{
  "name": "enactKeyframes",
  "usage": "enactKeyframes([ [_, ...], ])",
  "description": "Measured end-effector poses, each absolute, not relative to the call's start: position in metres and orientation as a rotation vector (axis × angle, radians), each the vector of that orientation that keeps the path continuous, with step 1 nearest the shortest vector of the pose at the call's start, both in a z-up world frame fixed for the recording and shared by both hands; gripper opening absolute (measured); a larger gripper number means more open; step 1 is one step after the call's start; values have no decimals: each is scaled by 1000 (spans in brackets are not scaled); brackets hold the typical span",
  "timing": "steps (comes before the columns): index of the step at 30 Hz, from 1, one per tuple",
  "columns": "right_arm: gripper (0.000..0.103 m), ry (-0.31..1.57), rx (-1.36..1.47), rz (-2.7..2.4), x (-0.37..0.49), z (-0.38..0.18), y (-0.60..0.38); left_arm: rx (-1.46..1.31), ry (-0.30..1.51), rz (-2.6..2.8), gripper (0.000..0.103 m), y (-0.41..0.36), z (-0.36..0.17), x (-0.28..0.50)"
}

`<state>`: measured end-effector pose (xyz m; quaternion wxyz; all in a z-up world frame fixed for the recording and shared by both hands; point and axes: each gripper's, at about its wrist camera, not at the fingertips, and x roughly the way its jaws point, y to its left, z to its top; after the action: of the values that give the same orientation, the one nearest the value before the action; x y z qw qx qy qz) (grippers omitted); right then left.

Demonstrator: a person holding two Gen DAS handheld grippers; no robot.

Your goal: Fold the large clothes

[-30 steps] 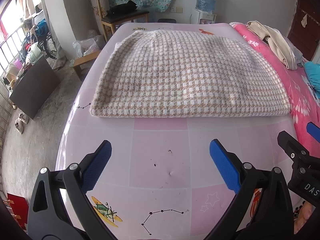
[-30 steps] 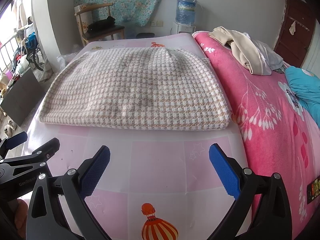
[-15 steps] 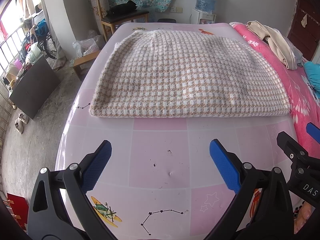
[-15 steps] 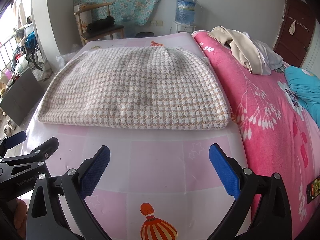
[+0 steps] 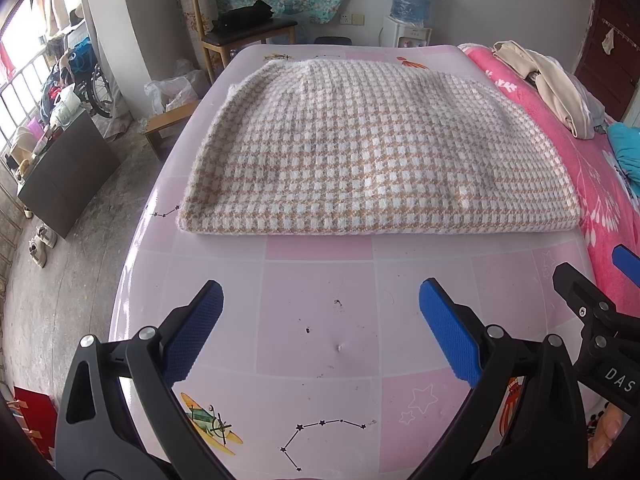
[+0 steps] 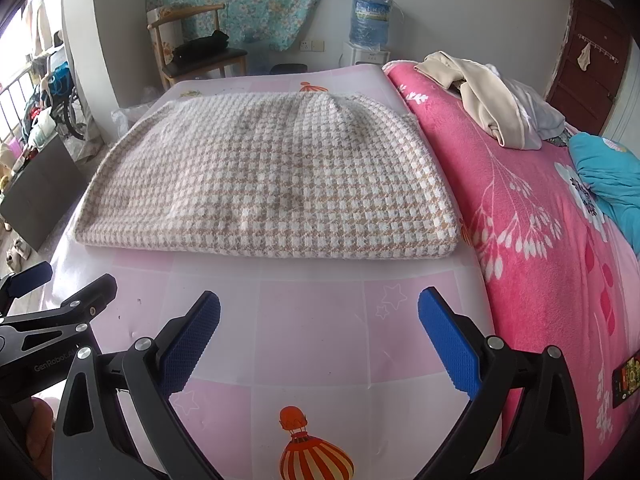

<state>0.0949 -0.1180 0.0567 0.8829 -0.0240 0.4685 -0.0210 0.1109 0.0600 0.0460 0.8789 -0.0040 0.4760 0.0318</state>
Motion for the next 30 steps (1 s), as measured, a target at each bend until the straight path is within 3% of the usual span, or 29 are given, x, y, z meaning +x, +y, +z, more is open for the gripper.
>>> enactKeyframes([
  [30, 97, 977, -53, -43, 95, 57, -119, -9, 993, 60, 95, 58, 46, 111],
])
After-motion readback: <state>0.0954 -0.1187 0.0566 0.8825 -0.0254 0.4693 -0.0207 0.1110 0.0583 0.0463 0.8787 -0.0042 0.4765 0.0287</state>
